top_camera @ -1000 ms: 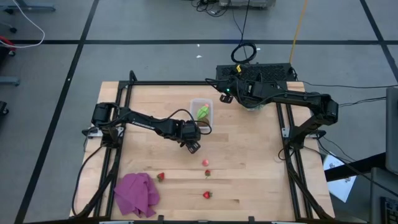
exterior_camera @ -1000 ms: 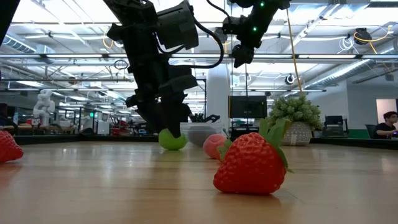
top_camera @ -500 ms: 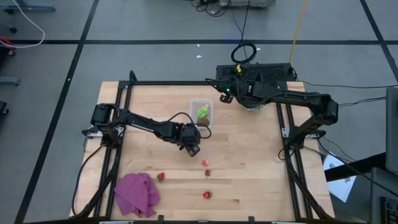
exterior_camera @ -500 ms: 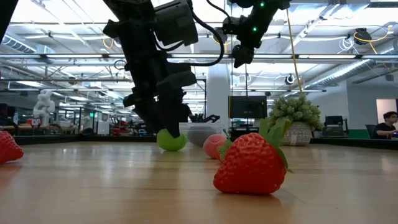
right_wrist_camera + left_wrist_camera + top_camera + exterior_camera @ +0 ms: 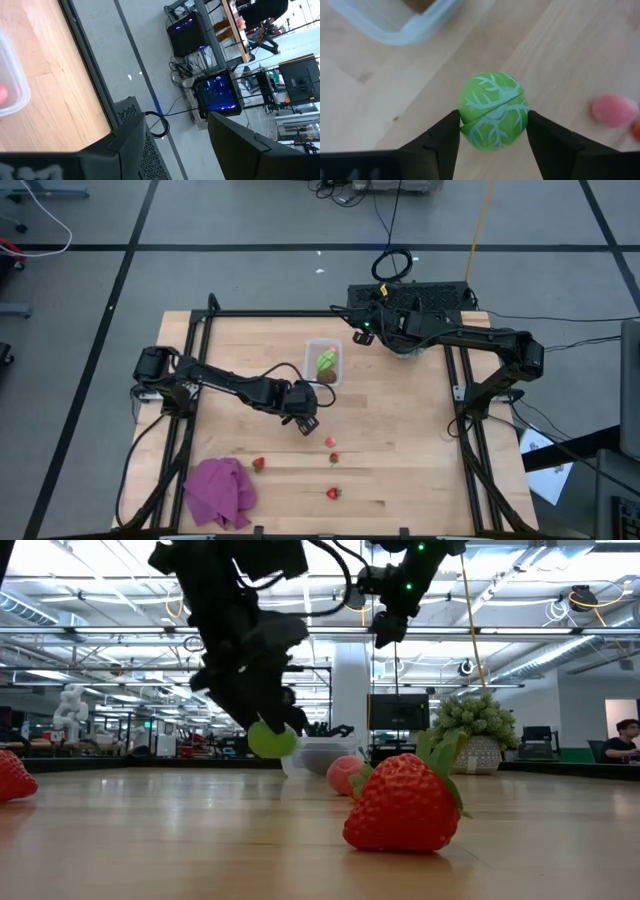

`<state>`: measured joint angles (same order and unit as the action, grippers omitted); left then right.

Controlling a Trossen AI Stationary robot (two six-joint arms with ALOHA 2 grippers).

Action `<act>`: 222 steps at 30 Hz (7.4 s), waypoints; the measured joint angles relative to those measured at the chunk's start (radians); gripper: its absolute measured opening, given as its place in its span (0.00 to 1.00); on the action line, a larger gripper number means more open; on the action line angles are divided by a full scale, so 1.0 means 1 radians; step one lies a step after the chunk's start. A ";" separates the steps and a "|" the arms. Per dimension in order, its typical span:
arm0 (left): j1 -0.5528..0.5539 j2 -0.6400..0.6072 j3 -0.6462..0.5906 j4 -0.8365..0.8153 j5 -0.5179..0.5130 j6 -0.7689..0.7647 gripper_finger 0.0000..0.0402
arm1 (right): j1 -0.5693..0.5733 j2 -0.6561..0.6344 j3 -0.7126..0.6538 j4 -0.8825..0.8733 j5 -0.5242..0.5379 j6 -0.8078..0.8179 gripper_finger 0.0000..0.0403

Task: Pick and placing Produce into tupperware
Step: Put the cabbage into the transparent bin, then put the top left strawberry into the transparent bin

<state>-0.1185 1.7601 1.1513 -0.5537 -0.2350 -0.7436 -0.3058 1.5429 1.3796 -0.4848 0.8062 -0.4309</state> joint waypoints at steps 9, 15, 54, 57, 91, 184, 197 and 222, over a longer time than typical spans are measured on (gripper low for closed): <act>0.012 -0.097 0.000 0.020 -0.117 0.070 0.52 | 0.000 0.000 0.000 0.006 0.000 -0.005 0.50; 0.089 -0.114 0.001 0.070 -0.134 0.176 0.52 | 0.000 0.000 0.000 0.051 0.001 -0.030 0.50; 0.445 0.056 0.004 0.322 0.108 0.405 0.52 | 0.000 0.000 0.000 0.167 0.001 -0.106 0.50; 0.447 0.056 0.002 0.319 0.107 0.403 0.52 | 0.000 0.000 0.000 0.167 0.001 -0.105 0.50; 0.466 0.056 0.002 0.357 0.149 0.368 0.66 | 0.000 0.000 0.000 0.166 0.000 -0.105 0.50; -0.427 0.003 0.067 -0.424 0.238 -0.704 0.68 | 0.096 0.000 0.000 0.099 0.000 0.027 0.50; -0.427 0.051 0.067 -0.441 0.267 -0.709 0.68 | 0.101 0.000 0.000 0.099 0.000 0.023 0.50; -0.427 0.054 0.021 -0.401 0.260 -0.736 0.68 | 0.101 0.000 0.000 0.099 0.000 0.023 0.50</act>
<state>-0.5457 1.8145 1.1721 -0.9546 0.0253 -1.4798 -0.2047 1.5429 1.3796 -0.3856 0.8062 -0.4084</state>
